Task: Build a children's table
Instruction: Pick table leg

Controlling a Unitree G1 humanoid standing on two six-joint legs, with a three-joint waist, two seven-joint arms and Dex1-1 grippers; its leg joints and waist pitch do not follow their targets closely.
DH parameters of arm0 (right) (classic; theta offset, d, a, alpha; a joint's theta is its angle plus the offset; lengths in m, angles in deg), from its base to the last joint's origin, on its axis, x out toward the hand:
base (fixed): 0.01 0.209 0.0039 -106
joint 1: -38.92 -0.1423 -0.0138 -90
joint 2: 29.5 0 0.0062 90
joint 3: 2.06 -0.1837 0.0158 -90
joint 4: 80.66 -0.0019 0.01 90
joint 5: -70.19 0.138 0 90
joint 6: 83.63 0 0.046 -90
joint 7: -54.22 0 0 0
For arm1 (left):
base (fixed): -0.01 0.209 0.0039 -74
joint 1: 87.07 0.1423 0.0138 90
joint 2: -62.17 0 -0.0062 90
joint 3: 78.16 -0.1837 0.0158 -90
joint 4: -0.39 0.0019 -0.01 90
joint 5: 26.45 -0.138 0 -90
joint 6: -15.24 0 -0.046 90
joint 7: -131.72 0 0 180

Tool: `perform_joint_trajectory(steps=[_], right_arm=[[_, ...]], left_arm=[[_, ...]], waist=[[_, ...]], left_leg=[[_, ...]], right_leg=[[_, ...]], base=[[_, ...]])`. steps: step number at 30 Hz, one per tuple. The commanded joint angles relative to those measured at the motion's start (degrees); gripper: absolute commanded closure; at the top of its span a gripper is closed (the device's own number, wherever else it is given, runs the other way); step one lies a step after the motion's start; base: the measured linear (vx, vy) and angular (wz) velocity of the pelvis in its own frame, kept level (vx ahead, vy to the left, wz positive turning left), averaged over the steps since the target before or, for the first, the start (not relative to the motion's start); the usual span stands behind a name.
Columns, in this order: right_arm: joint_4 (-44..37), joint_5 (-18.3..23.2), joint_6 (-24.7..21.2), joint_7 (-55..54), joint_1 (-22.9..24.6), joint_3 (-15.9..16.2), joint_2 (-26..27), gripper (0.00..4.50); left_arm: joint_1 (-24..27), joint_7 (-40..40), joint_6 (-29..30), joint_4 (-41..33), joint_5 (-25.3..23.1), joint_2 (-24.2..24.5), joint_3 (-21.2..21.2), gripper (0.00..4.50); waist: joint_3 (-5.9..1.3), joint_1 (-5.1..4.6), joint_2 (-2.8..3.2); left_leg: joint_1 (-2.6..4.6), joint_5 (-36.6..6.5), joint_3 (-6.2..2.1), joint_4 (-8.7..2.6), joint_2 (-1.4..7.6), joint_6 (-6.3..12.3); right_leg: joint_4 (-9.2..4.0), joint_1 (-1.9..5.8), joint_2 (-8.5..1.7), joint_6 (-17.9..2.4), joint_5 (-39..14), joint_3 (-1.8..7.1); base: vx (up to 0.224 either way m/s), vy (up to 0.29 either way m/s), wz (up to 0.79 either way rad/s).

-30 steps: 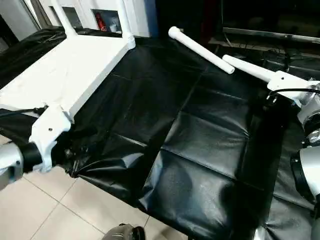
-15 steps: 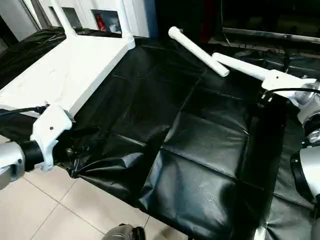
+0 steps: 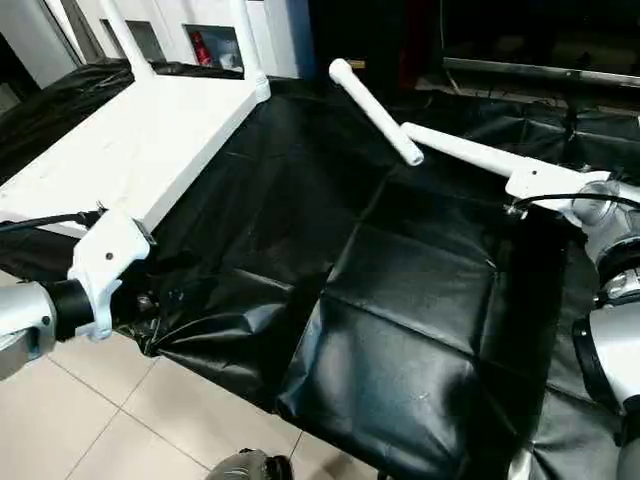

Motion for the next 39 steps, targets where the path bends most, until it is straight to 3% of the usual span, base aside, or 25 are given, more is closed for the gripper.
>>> perform_joint_trajectory(steps=[1, 7, 11, 17, 19, 20, 21, 22, 23, 24, 25, 26, 27, 28, 29, 30, 31, 33, 34, 35, 36, 37, 38, 39], right_arm=[[-1.0, 0.0, 2.9, 0.5, 0.9, 0.4, 0.7, 2.61], [-2.2, 0.1, 9.8, 0.5, 1.3, 0.8, 0.5, 2.61], [-2.6, 0.8, 12.4, 0.4, 1.4, 0.3, 0.6, 2.61], [-3.3, 5.0, 17.3, 1.7, 2.2, -3.4, 1.1, 2.61], [-3.2, 7.4, 19.5, 4.0, 3.2, -5.4, 1.6, 2.61], [-3.2, 8.2, 19.9, 4.4, 3.5, -6.1, 1.8, 2.61], [-3.2, 8.2, 19.9, 4.4, 3.5, -6.1, 1.8, 2.61], [-3.2, 11.0, 20.0, 5.1, 4.2, -8.6, 2.2, 2.61], [-3.2, 11.0, 20.0, 5.1, 4.2, -8.6, 2.2, 2.61], [-3.1, 13.1, 19.5, 4.9, 4.5, -10.5, 2.4, 2.61], [-3.0, 18.8, 15.9, 3.9, 4.8, -16.1, 2.5, 2.61], [-3.0, 18.8, 15.9, 3.9, 4.8, -16.1, 2.5, 2.61], [-2.9, 21.6, 13.7, 3.0, 4.9, -18.9, 2.4, 2.61], [-2.9, 24.5, 12.1, 2.4, 5.3, -21.8, 2.4, 2.61], [-2.9, 24.5, 12.1, 2.4, 5.3, -21.8, 2.4, 2.61], [-3.0, 26.5, 11.2, 2.1, 5.7, -23.8, 2.4, 2.61], [-4.1, 33.1, 8.6, 0.5, 8.9, -30.0, 3.0, 2.61], [-4.4, 34.4, 8.1, 0.1, 9.6, -31.2, 3.3, 2.61], [-10.1, 37.3, 7.2, -2.8, 15.8, -34.2, 4.9, 2.61], [-12.2, 37.8, 6.6, -3.7, 17.7, -34.9, 5.5, 2.61], [-21.0, 39.0, 3.8, -6.6, 24.0, -36.6, 7.8, 2.61], [-29.0, 38.9, 0.5, -8.6, 28.7, -37.5, 10.0, 2.61], [-36.1, 39.4, -3.5, -9.5, 32.5, -38.5, 12.1, 2.61], [-37.4, 39.5, -4.2, -9.6, 33.2, -38.6, 12.5, 2.61]], left_arm=[[0.0, -0.4, -0.1, 0.7, -0.6, 0.3, 0.2, 2.37], [-0.3, -0.9, -1.0, 1.4, -0.9, -0.4, -0.9, 2.37], [-0.6, -1.0, -1.4, 1.9, -1.0, -0.6, -1.2, 2.37], [-1.0, -1.5, -2.5, 3.0, -1.5, -1.2, -1.6, 2.37], [-1.0, -2.7, -3.4, 3.6, -1.9, -2.6, -1.6, 2.37], [-1.0, -3.1, -3.8, 4.0, -2.1, -3.1, -1.7, 2.37], [-1.0, -3.1, -3.8, 4.0, -2.1, -3.1, -1.7, 2.37], [-1.0, -4.7, -4.5, 5.1, -2.3, -4.8, -1.3, 2.37], [-1.0, -4.7, -4.5, 5.1, -2.3, -4.8, -1.3, 2.37], [-0.9, -6.0, -5.1, 5.9, -2.8, -6.0, -1.0, 2.37], [-0.9, -9.7, -6.8, 8.2, -4.3, -9.0, -0.1, 2.37], [-0.9, -9.7, -6.8, 8.2, -4.3, -9.0, -0.1, 2.37], [-0.9, -11.7, -8.1, 9.5, -5.4, -10.5, 0.2, 2.37], [-0.9, -13.8, -9.5, 10.8, -6.3, -12.1, 0.7, 2.37], [-0.9, -13.8, -9.5, 10.8, -6.3, -12.1, 0.7, 2.37], [-0.8, -15.1, -10.4, 11.7, -6.9, -13.3, 1.0, 2.37], [-0.6, -18.9, -13.6, 14.4, -8.8, -16.0, 1.5, 2.37], [-0.6, -19.6, -14.6, 15.3, -9.3, -16.5, 1.5, 2.37], [-0.7, -22.2, -16.1, 16.6, -10.7, -18.2, 1.7, 2.37], [-0.7, -22.8, -16.3, 16.9, -10.9, -18.7, 1.8, 2.37], [-0.7, -24.2, -16.6, 17.4, -11.4, -19.8, 2.0, 2.37], [-0.6, -24.9, -17.2, 17.4, -12.0, -20.0, 1.9, 2.37], [-0.4, -25.4, -17.6, 17.2, -12.2, -20.5, 1.9, 2.37], [-0.4, -25.5, -17.7, 17.1, -12.2, -20.6, 1.8, 2.37]], waist=[[-4.24, 0.01, -1.68], [-4.16, -0.27, -1.29], [-4.20, -0.40, -1.42], [-4.60, -0.74, -1.83], [-4.80, -0.98, -2.31], [-4.82, -0.96, -2.23], [-5.11, -0.95, -2.66], [-5.30, -1.07, -3.31], [-5.30, -1.07, -3.31], [-5.45, -1.18, -3.68], [-5.55, -1.24, -4.43], [-5.51, -1.21, -4.07], [-5.59, -1.28, -4.03], [-5.49, -1.60, -4.83], [-5.49, -1.60, -4.83], [-5.61, -1.49, -4.21], [-5.62, -1.73, -4.91], [-5.75, -1.72, -4.58], [-5.85, -1.83, -5.00], [-5.91, -1.68, -5.03], [-5.85, -1.87, -5.33], [-6.16, -1.64, -5.16], [-6.29, -1.83, -5.35], [-5.93, -2.21, -5.81]], left_leg=[[0.90, -13.5, -0.42, -3.07, 0.76, 5.49], [1.11, -16.2, -0.47, -3.16, 0.75, 4.71], [1.11, -16.6, -0.46, -3.13, 0.66, 4.61], [0.86, -14.8, -0.49, -2.86, 0.62, 5.61], [0.81, -14.1, -0.37, -2.63, 0.63, 6.32], [0.79, -13.9, -0.41, -2.63, 0.60, 6.39], [0.79, -12.8, -0.39, -2.47, 0.60, 6.71], [0.63, -11.9, -0.29, -2.38, 0.59, 7.14], [0.63, -11.9, -0.29, -2.38, 0.59, 7.14], [0.65, -11.0, -0.13, -2.18, 0.59, 7.65], [0.83, -10.2, -0.04, -2.07, 0.53, 8.14], [0.96, -10.2, -0.04, -2.08, 0.55, 8.27], [0.93, -10.3, 0.04, -1.97, 0.49, 8.30], [0.92, -10.5, 0.16, -2.06, 0.59, 8.12], [0.92, -10.5, 0.16, -2.06, 0.59, 8.12], [1.07, -11.3, 0.08, -2.09, 0.59, 7.55], [1.20, -11.4, 0.15, -2.23, 0.68, 7.46], [1.45, -11.8, 0.18, -2.27, 0.75, 7.19], [1.07, -11.7, 0.18, -2.57, 0.75, 6.72], [1.08, -11.3, 0.16, -2.56, 0.80, 6.58], [0.94, -10.8, 0.07, -2.84, 0.72, 6.32], [1.18, -10.8, -0.01, -2.84, 0.89, 5.88], [1.10, -11.5, -0.21, -3.18, 0.92, 5.23], [0.90, -12.4, -0.11, -3.35, 0.70, 4.96]], right_leg=[[-4.29, 3.26, -1.96, -15.2, -15.4, 0.68], [-4.46, 3.05, -1.92, -14.2, -17.9, 0.67], [-4.48, 3.02, -1.92, -13.9, -18.3, 0.69], [-4.33, 3.29, -1.99, -14.1, -17.5, 0.61], [-4.33, 3.32, -1.91, -14.3, -17.1, 0.57], [-4.26, 3.36, -1.94, -14.4, -17.2, 0.54], [-4.11, 3.44, -1.97, -14.5, -16.7, 0.59], [-4.12, 3.58, -1.94, -14.6, -16.2, 0.57], [-4.12, 3.58, -1.94, -14.6, -16.2, 0.57], [-4.18, 3.49, -1.89, -14.7, -15.8, 0.59], [-4.04, 3.53, -1.77, -14.2, -15.1, 0.77], [-4.04, 3.41, -1.74, -14.1, -15.5, 0.65], [-4.12, 3.24, -1.63, -13.8, -16.4, 0.55], [-4.40, 3.17, -1.51, -13.2, -16.9, 0.58], [-4.40, 3.17, -1.51, -13.2, -16.9, 0.58], [-4.38, 3.05, -1.59, -12.5, -17.8, 0.50], [-4.49, 3.13, -1.54, -11.6, -17.1, 0.65], [-4.68, 2.81, -1.34, -11.2, -16.8, 0.64], [-4.91, 3.14, -1.39, -10.5, -15.7, 0.62], [-4.89, 3.10, -1.54, -10.0, -15.2, 0.80], [-5.07, 3.37, -1.35, -8.9, -14.9, 0.85], [-4.91, 3.19, -1.58, -8.8, -15.1, 0.85], [-4.91, 3.33, -1.57, -8.1, -16.1, 0.75], [-5.28, 3.31, -1.18, -7.5, -17.3, 0.78]], base=[[0.000, 0.000, 0.00], [0.000, 0.000, 0.00], [0.000, 0.000, 0.00], [0.000, 0.000, 0.00], [0.000, 0.000, 0.00], [0.000, 0.000, 0.00], [0.000, 0.000, 0.00], [0.000, 0.000, 0.00], [0.000, 0.000, 0.00], [0.000, 0.000, 0.00], [0.000, 0.000, 0.00], [0.000, 0.000, 0.00], [0.000, 0.000, 0.00], [0.000, 0.000, 0.00], [0.000, 0.000, 0.00], [0.000, 0.000, 0.00], [0.000, 0.000, 0.00], [0.000, 0.000, 0.00], [0.000, 0.000, 0.00], [0.000, 0.000, 0.00], [0.000, 0.000, 0.00], [0.000, 0.000, 0.00], [0.000, 0.000, 0.00], [0.000, 0.000, 0.00]])
